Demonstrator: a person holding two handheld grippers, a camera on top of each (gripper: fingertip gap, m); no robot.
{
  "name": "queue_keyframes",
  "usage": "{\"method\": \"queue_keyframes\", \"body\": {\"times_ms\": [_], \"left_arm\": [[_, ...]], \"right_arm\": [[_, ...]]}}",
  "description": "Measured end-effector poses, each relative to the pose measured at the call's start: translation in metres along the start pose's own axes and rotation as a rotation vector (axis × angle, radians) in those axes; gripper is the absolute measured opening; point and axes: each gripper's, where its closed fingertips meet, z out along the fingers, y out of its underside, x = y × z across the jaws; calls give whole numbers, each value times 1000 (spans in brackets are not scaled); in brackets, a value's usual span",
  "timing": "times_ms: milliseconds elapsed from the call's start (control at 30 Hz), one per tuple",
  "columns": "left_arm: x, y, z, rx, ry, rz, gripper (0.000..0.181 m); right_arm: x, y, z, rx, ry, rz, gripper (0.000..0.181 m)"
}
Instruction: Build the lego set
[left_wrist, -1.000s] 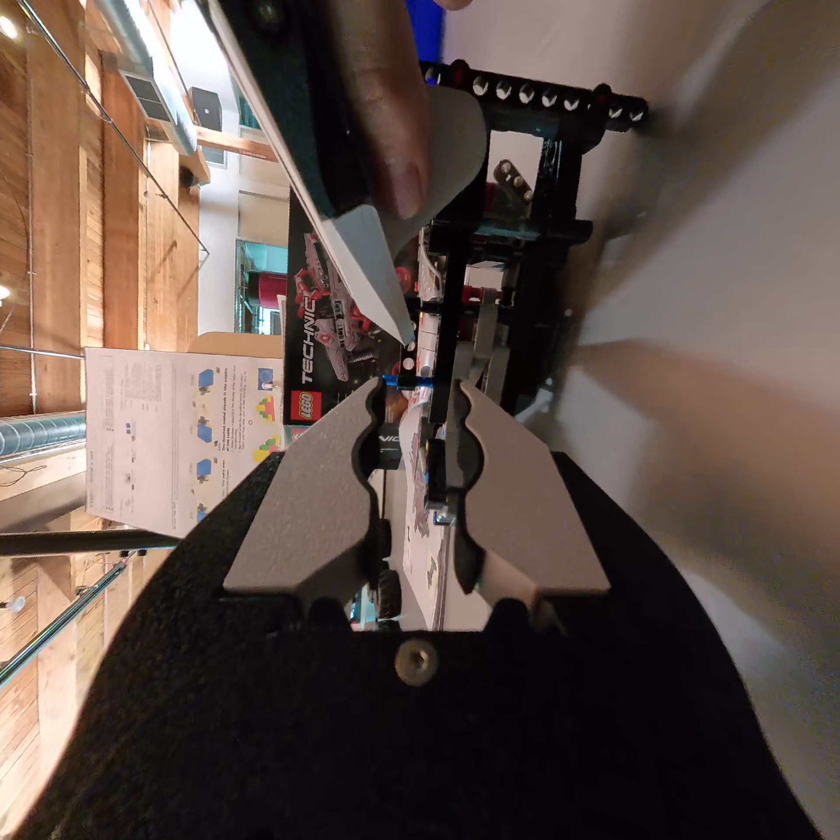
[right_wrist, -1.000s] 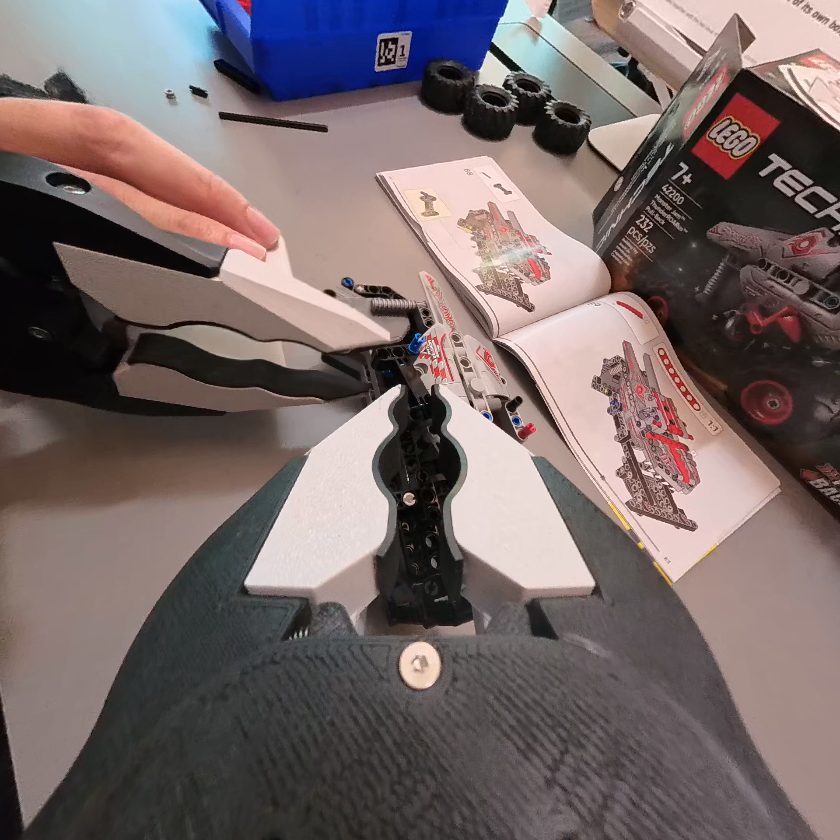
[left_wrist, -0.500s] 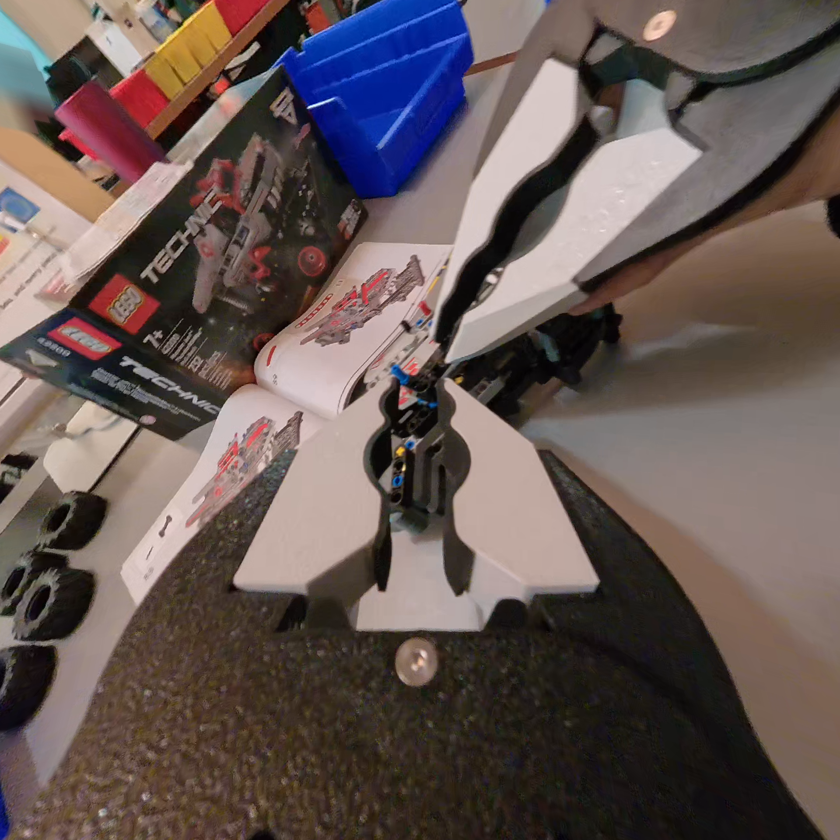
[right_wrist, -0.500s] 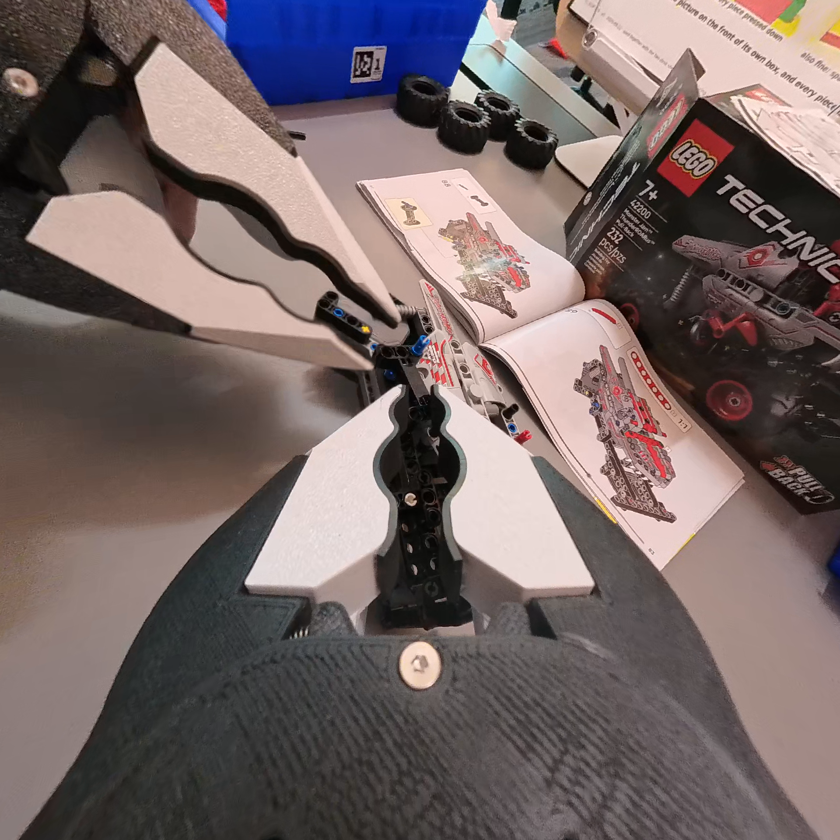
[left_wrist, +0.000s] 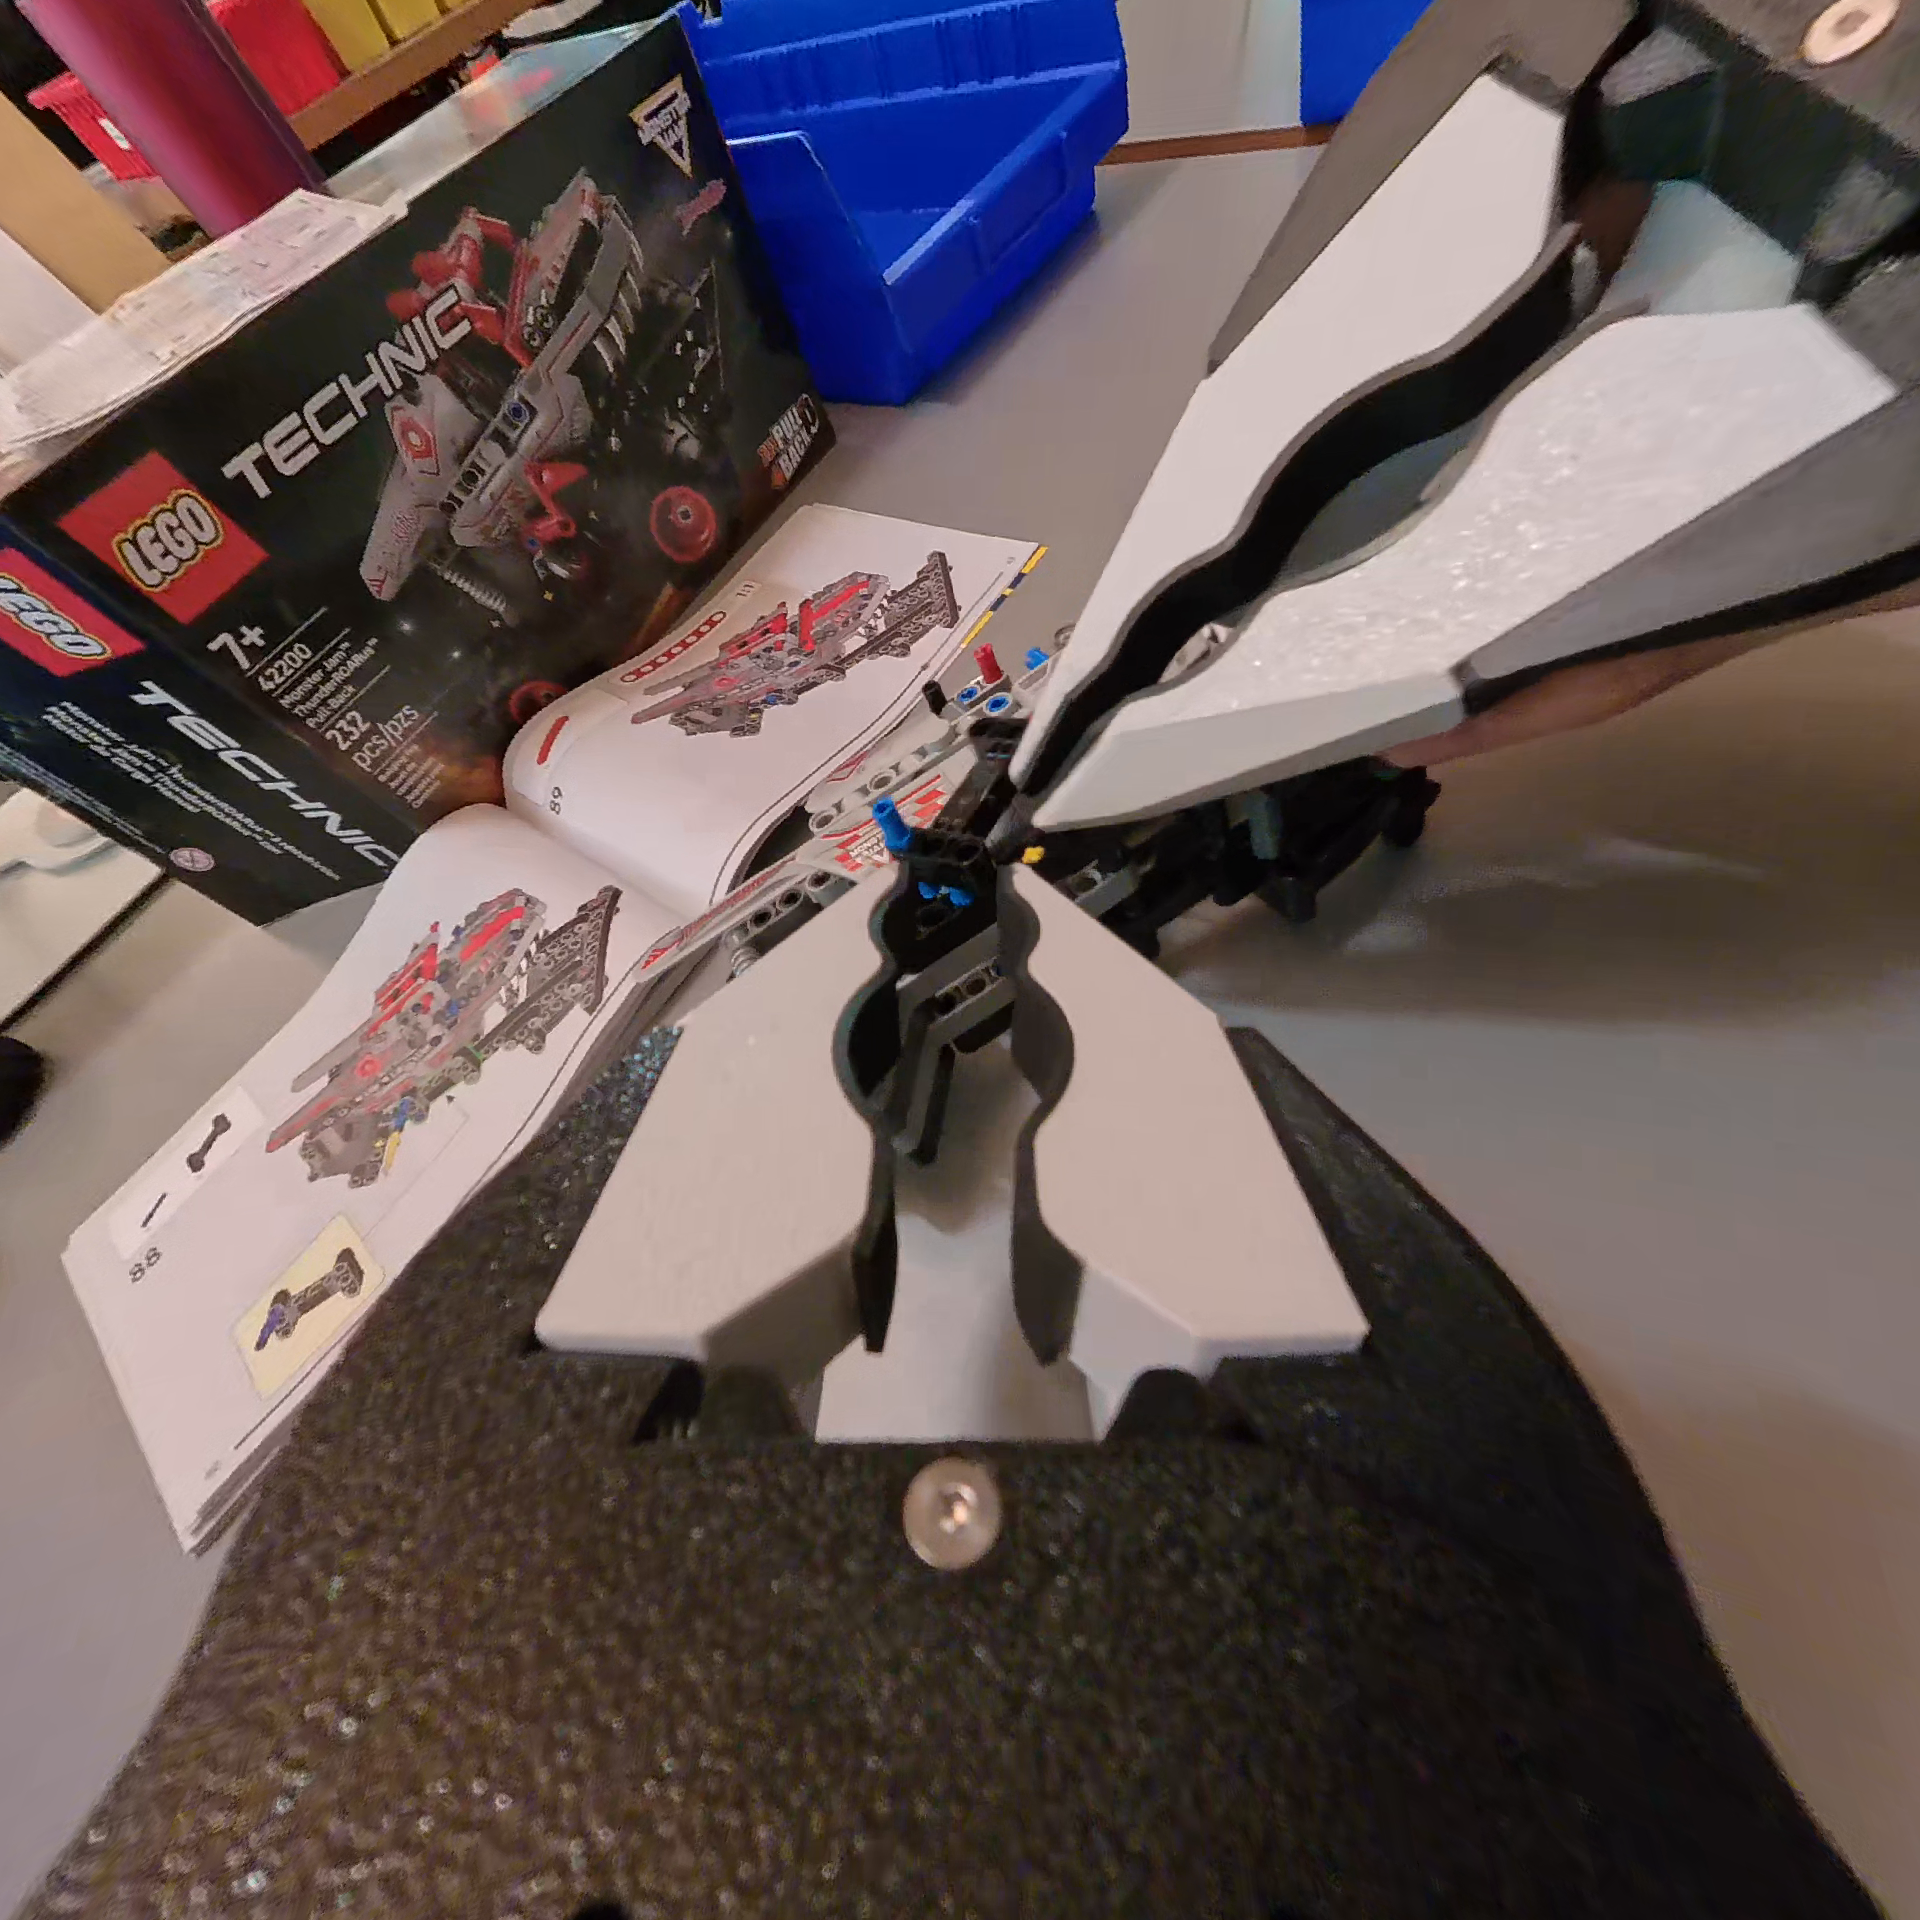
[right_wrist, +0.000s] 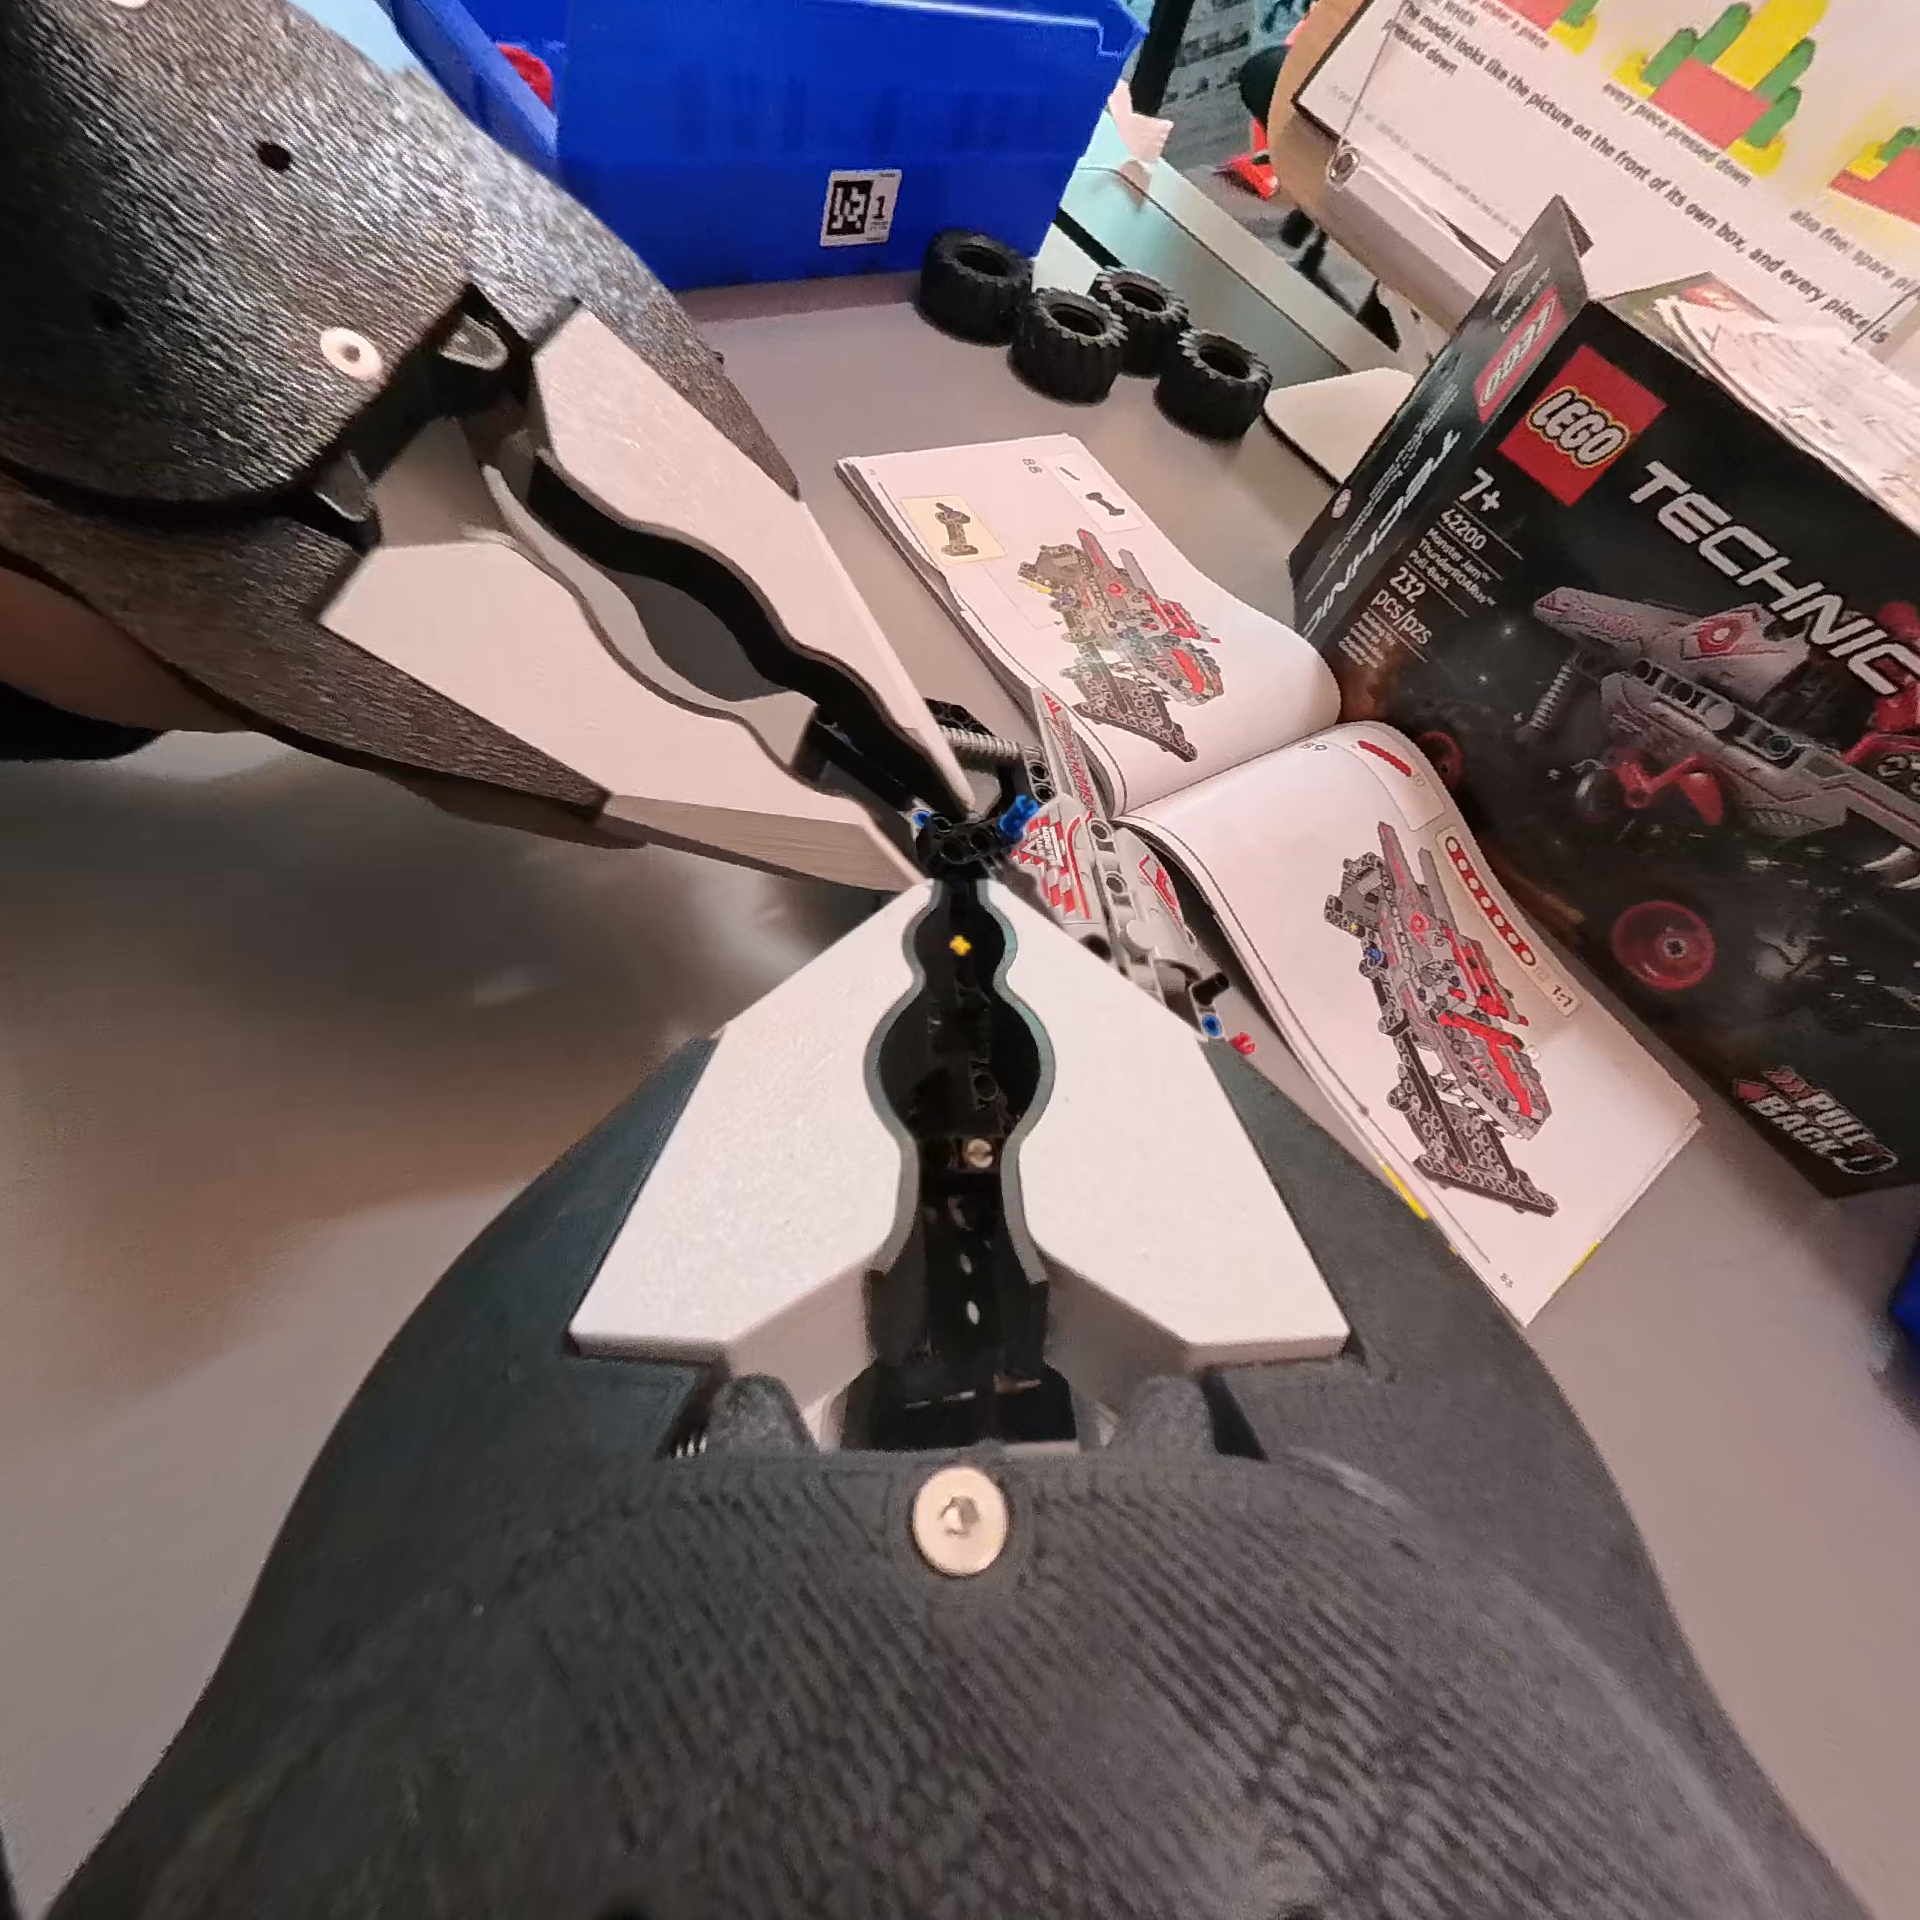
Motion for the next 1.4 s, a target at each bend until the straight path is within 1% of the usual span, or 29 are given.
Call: {"method": "queue_keyframes", "body": {"times_ms": [33,100,233,300,400,433,500,533,600,633,700,767,800,867,1033,1200,1333,1400], "left_arm": [[0,-1,1,2,-2,-5,12],[1,-1,2,4,-4,-17,9],[-1,-1,2,11,-19,-9,0],[-8,0,0,17,-43,8,0],[-11,2,1,8,-33,-18,0],[-10,0,1,17,-22,-30,0],[-5,-2,2,17,2,-52,15],[-4,-3,3,17,0,-57,20],[-3,-4,8,16,0,-60,23],[-2,-5,10,16,1,-68,22],[-4,-7,12,20,-22,-67,13],[-7,-5,13,17,-39,-65,8],[-7,-5,14,17,-37,-70,8],[-7,-5,13,21,-27,-75,8],[-9,-4,12,36,-21,-108,6],[-8,-4,12,44,-36,-130,6],[-7,-5,13,49,-59,-135,6],[-7,-5,13,51,-72,-130,6]], "right_arm": [[-1,-2,-3,5,-14,2,3],[-1,-6,-10,16,-22,28,6],[3,-8,-19,29,12,56,18],[5,-8,-23,25,45,55,25],[9,-4,-21,6,107,56,31],[10,-5,-19,14,131,45,32],[12,-4,-16,14,178,21,33],[15,-4,-16,6,205,14,33],[20,-4,-18,2,257,17,33],[21,-4,-17,9,276,24,32],[23,-3,-16,32,315,37,31],[20,1,-12,31,317,40,30],[21,2,-11,37,332,38,34],[25,3,-12,35,376,5,31],[28,5,-12,35,416,-52,27],[19,4,-11,33,392,-150,30],[20,8,-9,-28,398,-294,29],[19,12,-5,-61,356,-327,28]]}}
